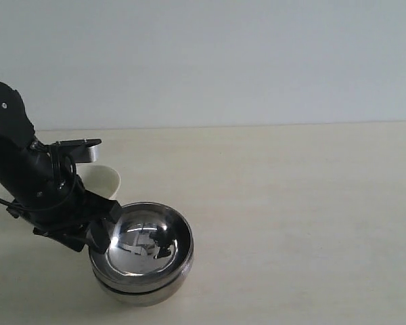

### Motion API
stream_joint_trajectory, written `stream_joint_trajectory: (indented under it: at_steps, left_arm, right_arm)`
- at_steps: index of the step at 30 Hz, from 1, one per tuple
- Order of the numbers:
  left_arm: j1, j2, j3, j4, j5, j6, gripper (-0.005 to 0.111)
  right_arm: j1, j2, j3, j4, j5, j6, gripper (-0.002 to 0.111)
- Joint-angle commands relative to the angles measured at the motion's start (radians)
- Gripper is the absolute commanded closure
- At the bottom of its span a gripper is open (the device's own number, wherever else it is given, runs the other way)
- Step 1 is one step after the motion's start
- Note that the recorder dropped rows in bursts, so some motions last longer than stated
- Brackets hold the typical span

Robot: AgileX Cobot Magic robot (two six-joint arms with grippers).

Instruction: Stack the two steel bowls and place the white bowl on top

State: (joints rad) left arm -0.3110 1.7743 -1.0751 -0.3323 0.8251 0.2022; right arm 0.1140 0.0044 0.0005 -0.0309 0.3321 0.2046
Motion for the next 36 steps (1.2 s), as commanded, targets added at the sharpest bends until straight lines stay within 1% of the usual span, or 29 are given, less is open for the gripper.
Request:
stream_joint_trajectory:
  at_steps: [1, 4, 7, 16, 18, 19, 23, 25, 28, 30, 33, 34, 36]
  left_arm:
    - [0.0, -0.005, 0.004, 0.013, -0.021, -0.021, 0.067]
    - [0.0, -0.005, 0.004, 0.013, -0.044, -0.021, 0.067]
    - [0.0, -0.005, 0.002, 0.008, -0.029, -0.019, 0.067]
    - [0.0, -0.074, -0.059, 0.022, 0.071, -0.016, 0.067]
    - [0.0, -0.095, -0.066, 0.054, 0.094, -0.034, 0.069]
    - [0.0, -0.1, -0.066, 0.071, 0.1, -0.056, 0.071]
    - [0.0, -0.099, -0.061, 0.127, 0.137, -0.079, 0.09]
    - [0.0, -0.097, -0.051, 0.118, 0.118, -0.079, 0.094]
    - [0.0, -0.094, -0.049, 0.089, 0.101, -0.075, 0.093]
    - [0.0, -0.094, -0.049, 0.072, 0.097, -0.059, 0.089]
    - [0.0, -0.094, -0.049, 0.021, 0.095, -0.026, 0.077]
    - [0.0, -0.094, -0.049, 0.007, 0.091, -0.02, 0.071]
    - [0.0, -0.094, -0.049, -0.001, 0.084, -0.02, 0.065]
  right_arm:
    - [-0.004, -0.004, 0.0, -0.006, -0.01, -0.003, 0.108]
    - [-0.004, -0.004, 0.0, -0.006, -0.01, -0.003, 0.108]
    - [-0.004, -0.004, 0.0, -0.006, -0.01, -0.003, 0.108]
    - [-0.004, -0.004, 0.0, -0.006, -0.01, -0.003, 0.108]
    - [-0.004, -0.004, 0.0, -0.006, -0.01, -0.003, 0.108]
    - [-0.004, -0.004, 0.0, -0.006, -0.01, -0.003, 0.108]
    - [-0.004, -0.004, 0.0, -0.006, -0.01, -0.003, 0.108]
    - [-0.004, -0.004, 0.0, -0.006, -0.01, -0.003, 0.108]
    - [-0.004, -0.004, 0.0, -0.006, -0.01, -0.003, 0.108]
    - [-0.004, -0.004, 0.0, -0.006, -0.01, -0.003, 0.108]
    - [-0.004, -0.004, 0.0, -0.006, -0.01, -0.003, 0.108]
    - [-0.004, -0.004, 0.0, -0.006, -0.01, -0.003, 0.108]
    - [-0.004, -0.004, 0.0, -0.006, -0.01, -0.003, 0.108]
